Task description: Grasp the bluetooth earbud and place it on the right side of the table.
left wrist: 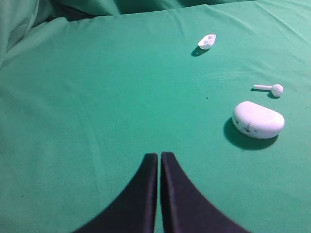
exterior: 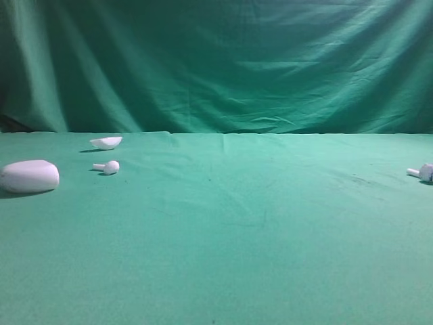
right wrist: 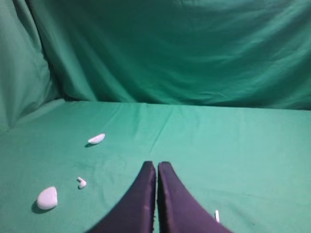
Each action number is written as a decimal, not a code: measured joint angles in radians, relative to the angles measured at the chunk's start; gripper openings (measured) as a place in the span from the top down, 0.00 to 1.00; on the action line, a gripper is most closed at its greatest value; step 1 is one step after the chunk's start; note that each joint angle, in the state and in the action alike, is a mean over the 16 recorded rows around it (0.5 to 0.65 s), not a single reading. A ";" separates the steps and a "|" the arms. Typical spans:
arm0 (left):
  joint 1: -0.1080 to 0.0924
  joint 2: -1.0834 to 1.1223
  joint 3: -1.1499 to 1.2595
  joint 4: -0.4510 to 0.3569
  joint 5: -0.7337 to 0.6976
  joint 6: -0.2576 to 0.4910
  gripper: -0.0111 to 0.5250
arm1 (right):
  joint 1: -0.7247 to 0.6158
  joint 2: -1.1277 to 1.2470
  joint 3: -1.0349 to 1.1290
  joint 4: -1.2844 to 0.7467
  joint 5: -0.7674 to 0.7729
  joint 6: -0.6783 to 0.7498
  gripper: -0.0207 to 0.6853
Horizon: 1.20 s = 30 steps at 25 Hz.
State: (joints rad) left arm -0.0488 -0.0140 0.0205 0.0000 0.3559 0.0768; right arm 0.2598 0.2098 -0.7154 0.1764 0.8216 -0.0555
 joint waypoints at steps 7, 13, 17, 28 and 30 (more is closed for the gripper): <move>0.000 0.000 0.000 0.000 0.000 0.000 0.98 | -0.007 -0.039 0.015 -0.025 0.003 -0.010 0.97; 0.000 0.000 0.000 0.000 0.000 0.000 0.98 | -0.061 -0.078 0.111 -0.064 -0.060 -0.022 0.97; 0.000 0.000 0.000 0.000 0.000 0.000 0.98 | -0.121 -0.122 0.232 -0.087 -0.152 -0.027 0.97; 0.000 0.000 0.000 0.000 0.000 0.000 0.98 | -0.244 -0.215 0.628 -0.096 -0.434 -0.022 0.93; 0.000 0.000 0.000 0.000 0.000 0.000 0.98 | -0.249 -0.219 0.670 -0.095 -0.455 -0.020 0.92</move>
State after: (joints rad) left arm -0.0488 -0.0140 0.0205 0.0000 0.3559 0.0768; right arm 0.0110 -0.0090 -0.0452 0.0810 0.3664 -0.0756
